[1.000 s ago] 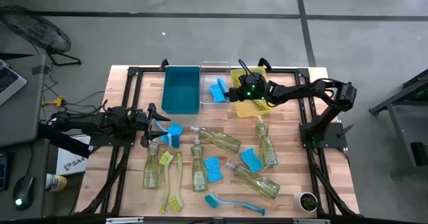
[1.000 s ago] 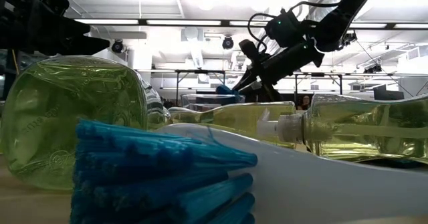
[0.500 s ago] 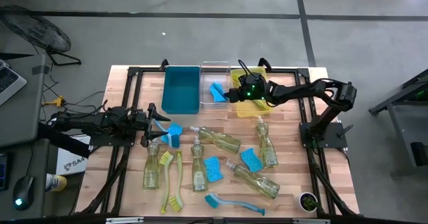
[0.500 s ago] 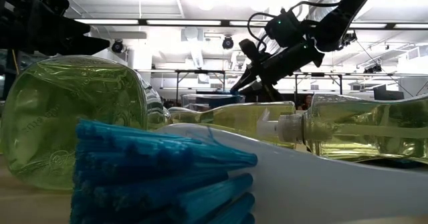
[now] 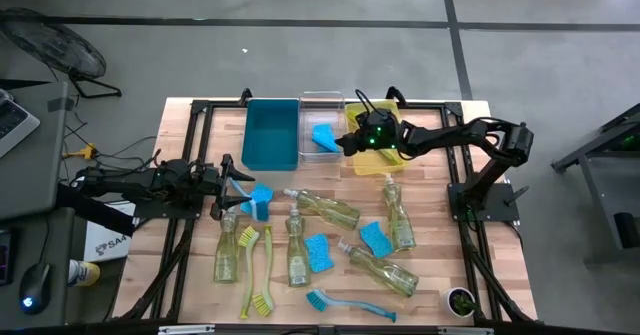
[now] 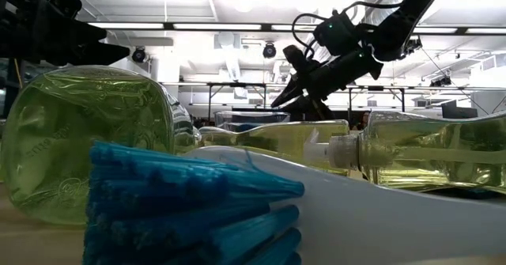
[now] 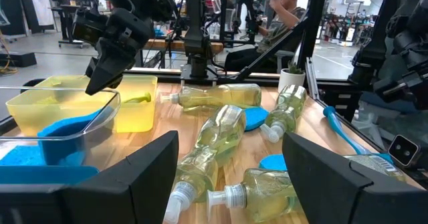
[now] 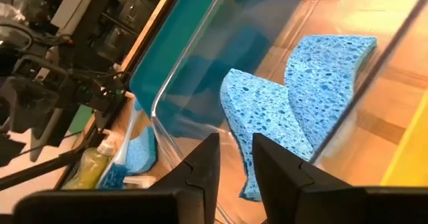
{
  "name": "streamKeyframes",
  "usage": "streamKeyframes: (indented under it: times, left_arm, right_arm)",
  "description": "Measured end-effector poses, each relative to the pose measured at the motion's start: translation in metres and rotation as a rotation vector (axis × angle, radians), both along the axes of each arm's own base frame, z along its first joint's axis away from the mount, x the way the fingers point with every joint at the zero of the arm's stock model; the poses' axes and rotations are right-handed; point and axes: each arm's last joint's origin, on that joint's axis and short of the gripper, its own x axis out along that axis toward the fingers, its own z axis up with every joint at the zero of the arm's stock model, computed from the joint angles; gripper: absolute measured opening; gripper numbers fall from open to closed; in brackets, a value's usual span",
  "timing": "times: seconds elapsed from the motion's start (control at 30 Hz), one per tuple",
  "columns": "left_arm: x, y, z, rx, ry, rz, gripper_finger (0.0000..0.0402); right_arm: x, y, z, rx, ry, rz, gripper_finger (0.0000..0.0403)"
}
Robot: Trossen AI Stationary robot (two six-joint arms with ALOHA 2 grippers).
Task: Pick & Place Kitchen Sink Supplies
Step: Put the dishwashing liquid into the blue bin
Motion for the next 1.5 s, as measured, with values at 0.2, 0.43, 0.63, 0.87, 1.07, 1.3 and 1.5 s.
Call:
streamKeyframes:
  times: [0.2, 0.43, 0.63, 0.87, 1.07, 1.3, 1.5]
  left_arm:
    - [0.0, 0.0, 0.0, 0.0, 0.0, 0.0, 0.0264]
    - [0.0, 0.0, 0.0, 0.0, 0.0, 0.0, 0.0264]
    - [0.0, 0.0, 0.0, 0.0, 0.0, 0.0, 0.0264]
    - [0.0, 0.0, 0.0, 0.0, -0.001, 0.0, 0.0264]
    - [0.0, 0.0, 0.0, 0.0, 0.0, 0.0, 0.0264]
    - [0.0, 0.0, 0.0, 0.0, 0.0, 0.0, 0.0264]
    - [0.0, 0.0, 0.0, 0.0, 0.0, 0.0, 0.0264]
  right_arm:
    - [-0.004, -0.008, 0.01, 0.007, -0.08, 0.064, 0.0117]
    - [-0.015, -0.009, 0.036, -0.044, -0.162, 0.152, 0.0124]
    - [-0.028, -0.001, 0.058, -0.096, -0.16, 0.185, 0.0124]
    - [-0.052, 0.016, 0.079, -0.149, -0.04, 0.079, 0.0124]
    - [-0.071, 0.036, 0.096, -0.182, 0.015, 0.008, 0.0124]
    - [-0.085, 0.059, 0.107, -0.214, 0.052, -0.014, 0.0124]
    - [-0.088, 0.077, 0.109, -0.205, 0.075, -0.017, 0.0124]
